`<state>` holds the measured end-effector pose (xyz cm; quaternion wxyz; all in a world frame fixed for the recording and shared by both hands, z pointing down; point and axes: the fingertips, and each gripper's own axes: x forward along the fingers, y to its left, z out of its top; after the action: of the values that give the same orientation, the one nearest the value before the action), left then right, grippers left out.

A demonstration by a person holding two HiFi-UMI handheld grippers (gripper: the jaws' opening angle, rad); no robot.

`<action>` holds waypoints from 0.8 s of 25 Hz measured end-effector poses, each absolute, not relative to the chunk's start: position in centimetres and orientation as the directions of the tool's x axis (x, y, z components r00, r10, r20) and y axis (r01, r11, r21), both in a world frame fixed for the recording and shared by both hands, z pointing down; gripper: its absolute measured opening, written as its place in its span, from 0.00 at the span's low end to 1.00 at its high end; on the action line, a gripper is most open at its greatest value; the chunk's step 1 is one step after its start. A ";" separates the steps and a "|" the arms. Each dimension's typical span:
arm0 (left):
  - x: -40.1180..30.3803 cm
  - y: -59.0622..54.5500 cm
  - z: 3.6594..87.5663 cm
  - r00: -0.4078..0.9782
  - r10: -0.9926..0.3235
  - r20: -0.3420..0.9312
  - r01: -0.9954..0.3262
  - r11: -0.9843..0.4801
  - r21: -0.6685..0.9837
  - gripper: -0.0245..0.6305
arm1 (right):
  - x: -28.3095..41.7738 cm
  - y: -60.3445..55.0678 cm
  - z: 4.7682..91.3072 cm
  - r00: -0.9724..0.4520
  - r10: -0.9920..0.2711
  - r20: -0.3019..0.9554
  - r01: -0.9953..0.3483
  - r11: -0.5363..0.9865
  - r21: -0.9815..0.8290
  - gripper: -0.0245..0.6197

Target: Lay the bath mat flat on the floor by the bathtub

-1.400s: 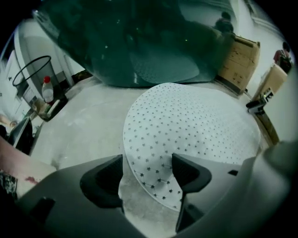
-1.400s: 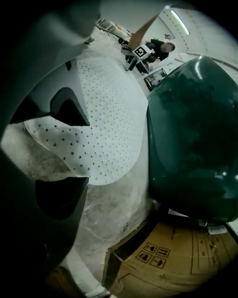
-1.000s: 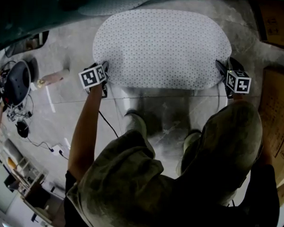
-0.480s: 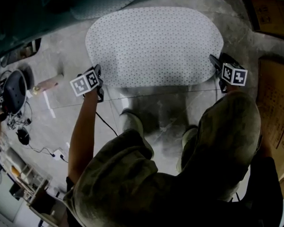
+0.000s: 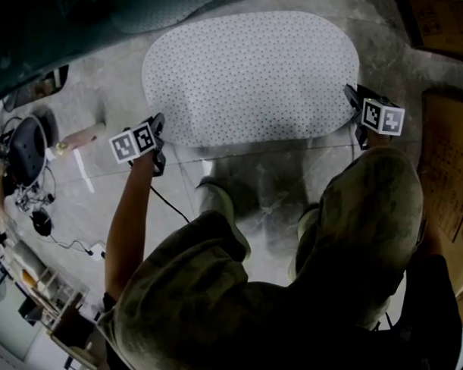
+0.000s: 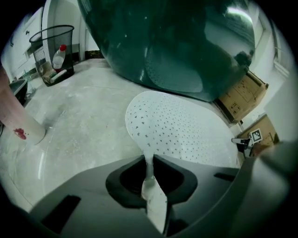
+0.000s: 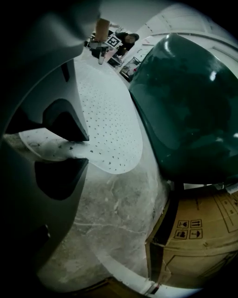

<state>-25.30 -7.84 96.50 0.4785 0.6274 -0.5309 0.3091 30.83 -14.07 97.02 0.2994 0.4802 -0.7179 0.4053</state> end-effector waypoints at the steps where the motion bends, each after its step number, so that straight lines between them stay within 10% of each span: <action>1: -25.2 -7.4 96.5 0.263 -0.359 0.895 -0.956 0.029 0.292 0.13 | 30.9 -14.1 96.8 -0.364 -0.447 0.817 -0.931 0.198 -0.307 0.24; 20: -24.6 -2.5 96.9 0.306 -0.321 0.896 -0.932 0.089 0.350 0.13 | 32.6 -11.6 96.3 -0.366 -0.414 0.834 -0.931 0.161 -0.329 0.17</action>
<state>-24.65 -2.48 96.94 0.5298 0.6102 -0.5136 0.2884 32.63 -11.60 96.31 0.2962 0.4787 -0.7020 0.4362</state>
